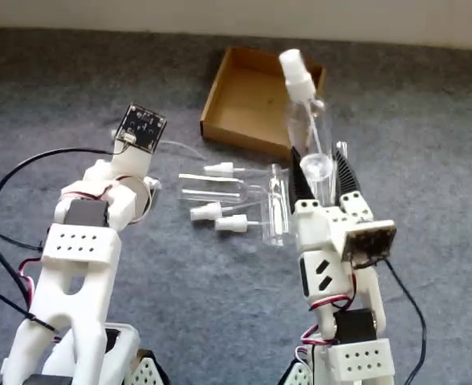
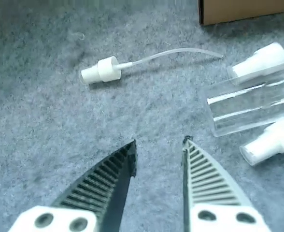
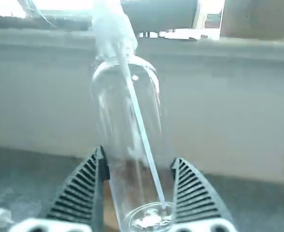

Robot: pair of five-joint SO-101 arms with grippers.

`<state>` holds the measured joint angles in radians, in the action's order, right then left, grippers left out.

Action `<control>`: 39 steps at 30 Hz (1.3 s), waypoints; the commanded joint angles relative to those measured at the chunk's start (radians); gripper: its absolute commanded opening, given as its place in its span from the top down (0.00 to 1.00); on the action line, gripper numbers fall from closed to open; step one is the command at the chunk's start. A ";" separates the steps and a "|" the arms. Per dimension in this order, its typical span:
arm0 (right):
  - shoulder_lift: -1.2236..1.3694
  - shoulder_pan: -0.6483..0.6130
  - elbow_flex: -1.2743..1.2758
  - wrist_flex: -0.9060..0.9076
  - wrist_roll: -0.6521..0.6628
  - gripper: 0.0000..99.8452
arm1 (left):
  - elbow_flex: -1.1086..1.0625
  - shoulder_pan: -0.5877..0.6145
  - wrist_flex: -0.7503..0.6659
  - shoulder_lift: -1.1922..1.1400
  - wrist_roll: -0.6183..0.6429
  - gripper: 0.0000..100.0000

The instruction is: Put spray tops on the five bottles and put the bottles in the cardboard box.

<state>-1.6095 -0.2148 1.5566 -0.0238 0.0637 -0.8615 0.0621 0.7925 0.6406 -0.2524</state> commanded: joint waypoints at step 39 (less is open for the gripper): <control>-0.228 -0.254 0.165 0.199 -0.011 1.00 | 0.753 -0.417 0.127 -0.073 0.167 0.85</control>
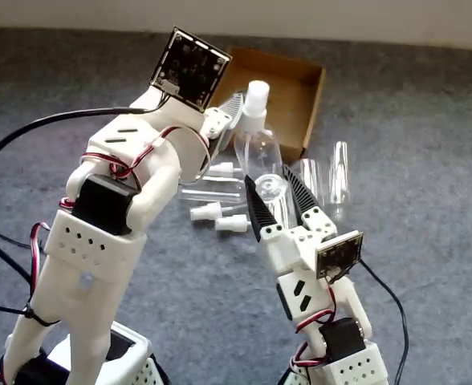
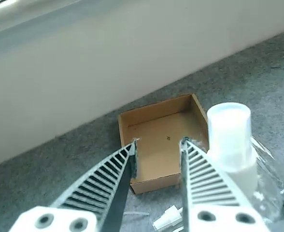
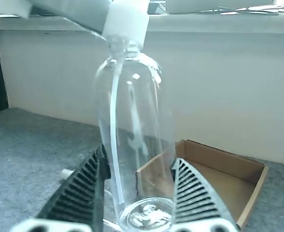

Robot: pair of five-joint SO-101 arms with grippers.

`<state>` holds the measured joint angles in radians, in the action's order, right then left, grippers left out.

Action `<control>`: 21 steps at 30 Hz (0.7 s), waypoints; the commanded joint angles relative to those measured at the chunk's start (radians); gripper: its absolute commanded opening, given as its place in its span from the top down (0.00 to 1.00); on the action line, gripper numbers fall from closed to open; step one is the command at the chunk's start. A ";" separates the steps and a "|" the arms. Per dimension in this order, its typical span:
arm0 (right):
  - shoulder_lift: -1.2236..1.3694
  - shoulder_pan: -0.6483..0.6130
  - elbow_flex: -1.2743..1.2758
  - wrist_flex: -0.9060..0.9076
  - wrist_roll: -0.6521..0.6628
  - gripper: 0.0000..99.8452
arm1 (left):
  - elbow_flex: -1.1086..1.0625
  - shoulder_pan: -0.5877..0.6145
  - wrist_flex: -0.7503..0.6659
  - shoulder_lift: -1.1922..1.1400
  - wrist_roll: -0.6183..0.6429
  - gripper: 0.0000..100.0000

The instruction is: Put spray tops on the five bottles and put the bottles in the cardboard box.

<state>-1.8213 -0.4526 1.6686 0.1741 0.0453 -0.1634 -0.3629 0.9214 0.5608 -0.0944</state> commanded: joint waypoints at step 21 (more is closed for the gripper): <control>-0.018 -0.033 0.051 0.001 0.008 1.00 | 0.225 -0.007 0.120 0.004 0.011 0.85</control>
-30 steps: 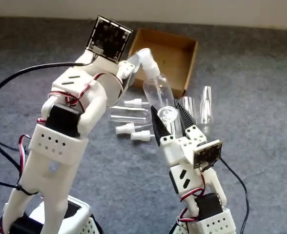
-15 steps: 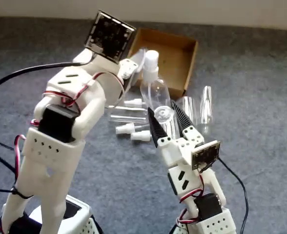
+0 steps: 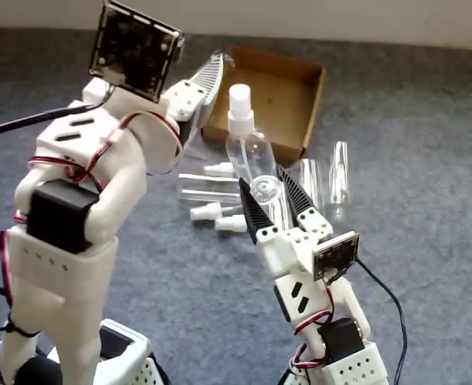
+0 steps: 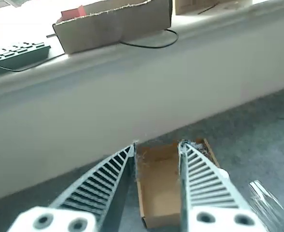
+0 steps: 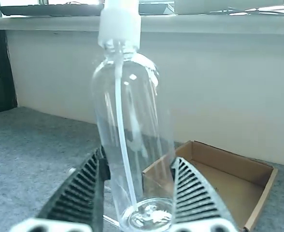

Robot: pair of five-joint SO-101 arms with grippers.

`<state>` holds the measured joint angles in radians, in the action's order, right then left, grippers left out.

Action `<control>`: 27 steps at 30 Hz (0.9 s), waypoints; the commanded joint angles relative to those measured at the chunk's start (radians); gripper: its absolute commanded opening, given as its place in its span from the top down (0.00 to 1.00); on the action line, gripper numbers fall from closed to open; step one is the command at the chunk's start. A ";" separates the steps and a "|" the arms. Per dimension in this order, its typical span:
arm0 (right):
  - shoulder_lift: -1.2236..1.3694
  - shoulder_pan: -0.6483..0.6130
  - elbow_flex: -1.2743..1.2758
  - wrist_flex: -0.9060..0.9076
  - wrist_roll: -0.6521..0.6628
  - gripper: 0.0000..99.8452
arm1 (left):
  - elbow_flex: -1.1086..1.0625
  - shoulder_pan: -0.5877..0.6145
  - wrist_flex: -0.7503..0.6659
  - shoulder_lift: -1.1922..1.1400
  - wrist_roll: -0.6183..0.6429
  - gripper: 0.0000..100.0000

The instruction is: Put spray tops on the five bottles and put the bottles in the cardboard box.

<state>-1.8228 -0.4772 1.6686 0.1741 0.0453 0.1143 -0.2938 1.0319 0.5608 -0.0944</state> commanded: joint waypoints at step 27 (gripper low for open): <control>-0.016 -0.007 0.050 0.001 0.005 1.00 | -0.004 0.232 0.391 0.274 0.229 0.77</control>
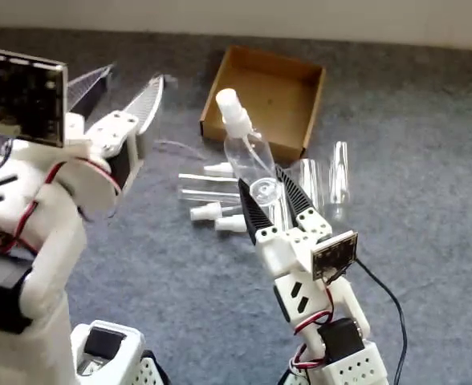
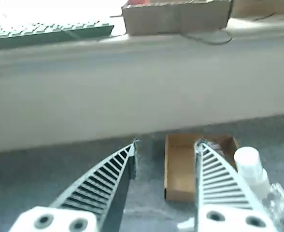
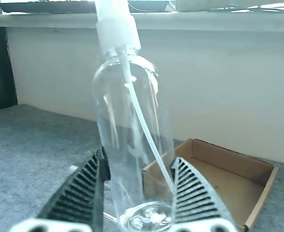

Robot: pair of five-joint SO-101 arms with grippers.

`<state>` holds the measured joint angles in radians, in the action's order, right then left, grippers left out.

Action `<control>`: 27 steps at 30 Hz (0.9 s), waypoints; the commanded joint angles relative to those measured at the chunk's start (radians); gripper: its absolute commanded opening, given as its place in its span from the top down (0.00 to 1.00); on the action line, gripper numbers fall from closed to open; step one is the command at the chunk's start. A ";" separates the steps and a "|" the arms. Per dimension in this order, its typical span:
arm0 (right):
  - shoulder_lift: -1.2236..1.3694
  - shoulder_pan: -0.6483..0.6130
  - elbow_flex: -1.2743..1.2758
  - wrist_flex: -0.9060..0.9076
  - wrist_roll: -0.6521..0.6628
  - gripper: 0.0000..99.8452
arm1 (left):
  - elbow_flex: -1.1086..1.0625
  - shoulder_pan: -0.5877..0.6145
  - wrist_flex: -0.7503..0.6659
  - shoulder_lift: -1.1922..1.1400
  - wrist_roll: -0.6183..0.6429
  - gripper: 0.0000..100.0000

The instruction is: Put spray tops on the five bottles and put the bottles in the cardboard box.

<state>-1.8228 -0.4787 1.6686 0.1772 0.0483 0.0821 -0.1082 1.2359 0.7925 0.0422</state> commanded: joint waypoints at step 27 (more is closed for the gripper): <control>-0.016 -0.005 0.050 -0.002 0.000 1.00 | -0.631 -0.315 -0.348 0.041 0.269 0.67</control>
<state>-1.8228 -0.4772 1.6686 0.1772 0.0483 -0.5132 -0.4043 0.9904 0.8263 0.2616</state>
